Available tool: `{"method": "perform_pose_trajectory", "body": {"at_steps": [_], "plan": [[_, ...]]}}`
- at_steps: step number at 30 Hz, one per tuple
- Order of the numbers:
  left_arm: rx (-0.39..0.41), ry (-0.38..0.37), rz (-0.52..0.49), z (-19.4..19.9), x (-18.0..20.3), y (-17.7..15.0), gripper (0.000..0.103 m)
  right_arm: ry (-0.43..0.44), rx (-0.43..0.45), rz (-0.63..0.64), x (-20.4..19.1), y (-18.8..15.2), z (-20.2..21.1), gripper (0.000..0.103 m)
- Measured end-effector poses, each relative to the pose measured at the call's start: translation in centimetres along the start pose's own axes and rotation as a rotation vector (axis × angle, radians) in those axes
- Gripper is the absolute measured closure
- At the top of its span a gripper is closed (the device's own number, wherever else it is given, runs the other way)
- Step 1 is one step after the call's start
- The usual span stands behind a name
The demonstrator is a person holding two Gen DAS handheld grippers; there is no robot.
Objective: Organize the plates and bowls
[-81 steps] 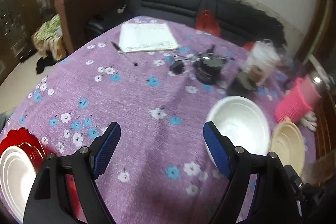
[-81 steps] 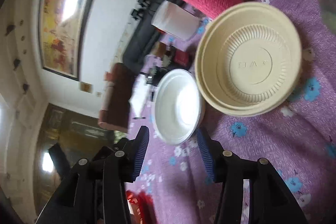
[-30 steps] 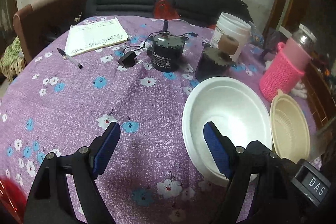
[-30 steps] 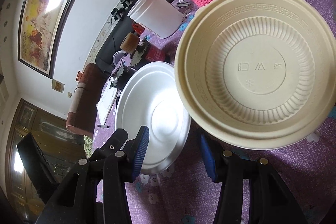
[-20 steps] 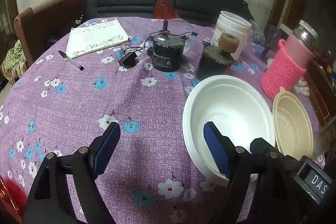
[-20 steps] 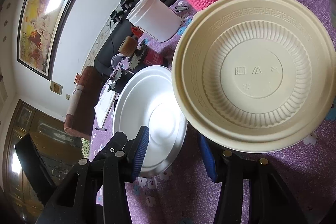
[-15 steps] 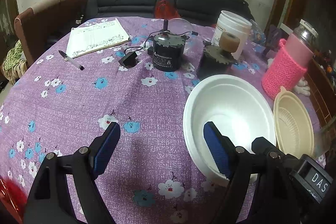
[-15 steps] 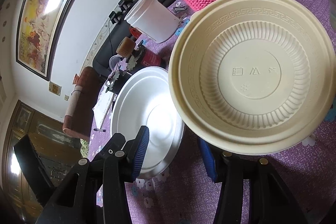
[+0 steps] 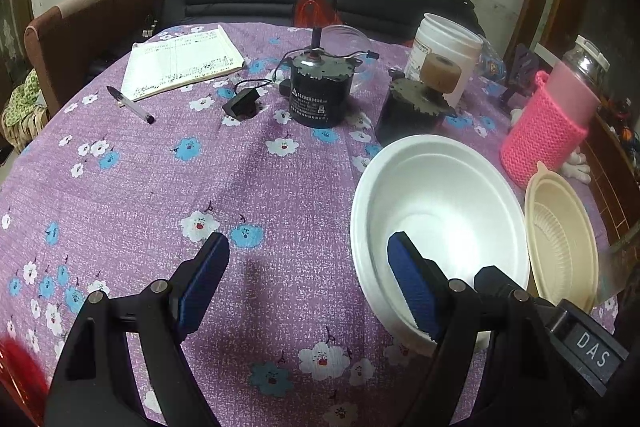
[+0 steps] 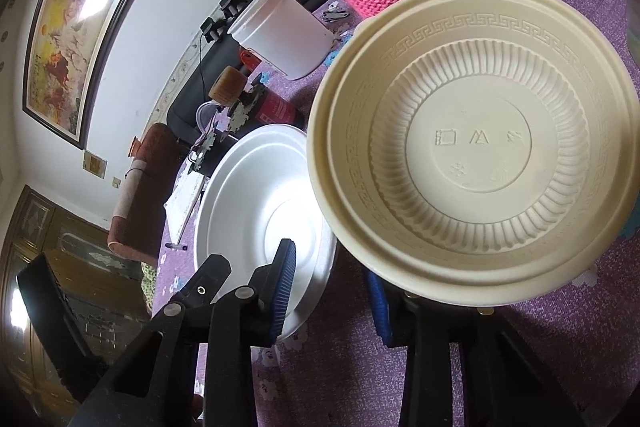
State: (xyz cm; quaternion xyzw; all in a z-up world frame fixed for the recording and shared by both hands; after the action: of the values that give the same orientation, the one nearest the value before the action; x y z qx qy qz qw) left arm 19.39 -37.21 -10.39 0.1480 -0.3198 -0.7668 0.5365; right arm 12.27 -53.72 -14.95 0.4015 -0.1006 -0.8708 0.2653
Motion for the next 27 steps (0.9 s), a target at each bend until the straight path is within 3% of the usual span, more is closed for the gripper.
{"method": "perform_pose_trajectory", "body": {"at_steps": [6, 11, 20, 27], "plan": [[0.011, 0.014, -0.005, 0.0, 0.0, -0.1, 0.021, -0.014, -0.005, 0.006, 0.2, 0.0, -0.4, 0.089], [0.014, 0.009, 0.0, -0.1, -0.1, -0.1, 0.023, -0.008, -0.013, -0.006, 0.5, 0.1, -0.6, 0.092], [-0.012, -0.031, 0.003, -0.3, 0.2, -0.3, 0.06, 0.02, -0.015, 0.006, -0.2, -0.1, -0.1, 0.097], [0.004, -0.061, -0.016, 0.5, 0.8, -0.3, 0.082, 0.031, -0.015, 0.01, -0.9, -0.3, 0.3, 0.097]]}}
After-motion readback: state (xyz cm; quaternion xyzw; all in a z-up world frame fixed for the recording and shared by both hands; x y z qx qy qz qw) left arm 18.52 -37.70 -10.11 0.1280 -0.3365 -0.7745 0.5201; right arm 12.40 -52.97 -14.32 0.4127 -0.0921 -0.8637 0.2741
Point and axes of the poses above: each gripper's, at about its wrist camera, not at the fingertips, and z roughly against the way its jaws point, x to its right, y to its top, the point moved 2 cm from there along -z, roughly the way its jaws point, and after that the axes turned 1 degree about -y, right-handed, at the moved point
